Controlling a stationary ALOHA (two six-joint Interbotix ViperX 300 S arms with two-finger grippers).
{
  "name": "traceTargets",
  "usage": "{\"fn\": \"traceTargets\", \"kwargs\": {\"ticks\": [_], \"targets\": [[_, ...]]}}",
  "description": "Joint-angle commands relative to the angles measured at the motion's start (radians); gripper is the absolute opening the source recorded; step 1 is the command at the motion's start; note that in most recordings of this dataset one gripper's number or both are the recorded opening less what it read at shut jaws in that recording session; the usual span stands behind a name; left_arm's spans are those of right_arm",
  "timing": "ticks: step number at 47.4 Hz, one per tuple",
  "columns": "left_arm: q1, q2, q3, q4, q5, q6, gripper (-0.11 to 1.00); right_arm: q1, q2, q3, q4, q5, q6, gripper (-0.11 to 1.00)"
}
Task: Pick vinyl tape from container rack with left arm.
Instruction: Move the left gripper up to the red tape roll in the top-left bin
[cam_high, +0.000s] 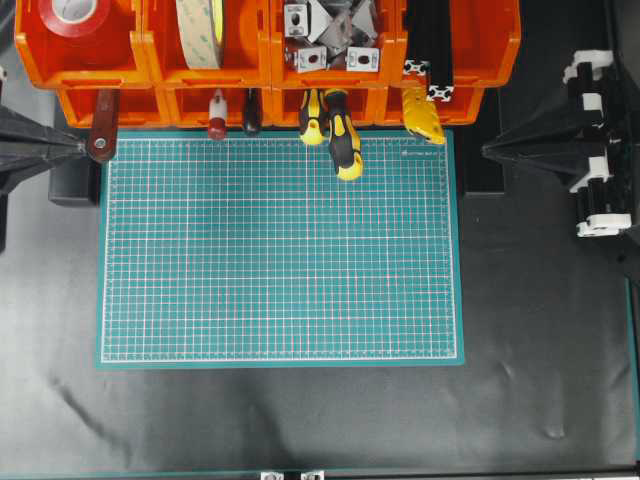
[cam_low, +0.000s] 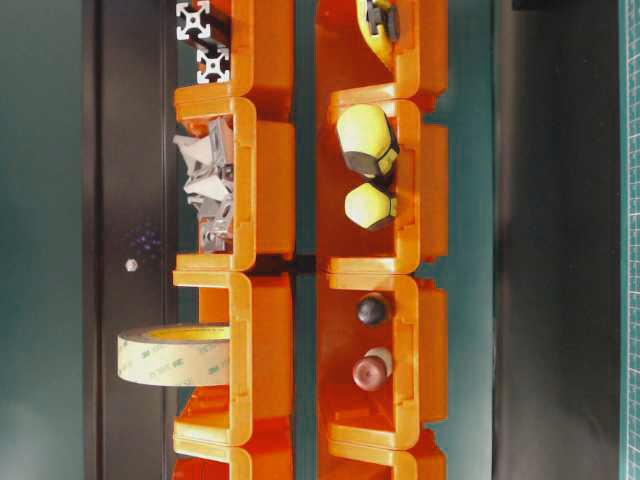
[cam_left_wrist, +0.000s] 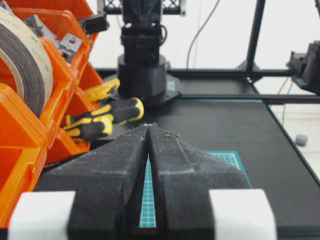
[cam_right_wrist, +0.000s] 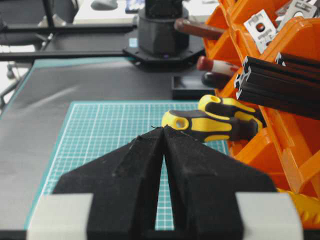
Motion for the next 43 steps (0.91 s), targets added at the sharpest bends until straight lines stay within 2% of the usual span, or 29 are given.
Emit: {"fn": "traceTargets", "kwargs": {"ticks": [1,4,9,18,31,38,43], "targets": [[0.006,0.002,-0.081,0.055,0.052,-0.031,0.05,-0.014,0.014,-0.032,0.003,-0.02,0.015,0.02],[0.008,0.0,-0.135,0.055,0.144,-0.054,0.03,-0.017,0.015,-0.031,0.015,-0.034,0.017,0.04],[0.009,0.005,-0.229,0.055,0.316,-0.08,0.0,-0.017,0.023,-0.031,0.02,-0.049,0.015,0.0],[0.015,0.021,-0.459,0.06,0.624,-0.075,0.0,-0.017,0.029,-0.031,0.021,-0.055,0.018,0.0],[0.098,0.215,-0.894,0.075,1.183,-0.063,0.0,-0.017,0.031,-0.031,0.021,-0.051,0.021,0.0],[0.143,0.354,-1.049,0.077,1.417,-0.018,0.0,-0.011,0.029,-0.031,0.021,-0.054,0.021,0.0],[0.167,0.443,-1.12,0.077,1.566,0.051,0.0,-0.008,0.029,-0.031,0.021,-0.054,0.021,0.0]]}}
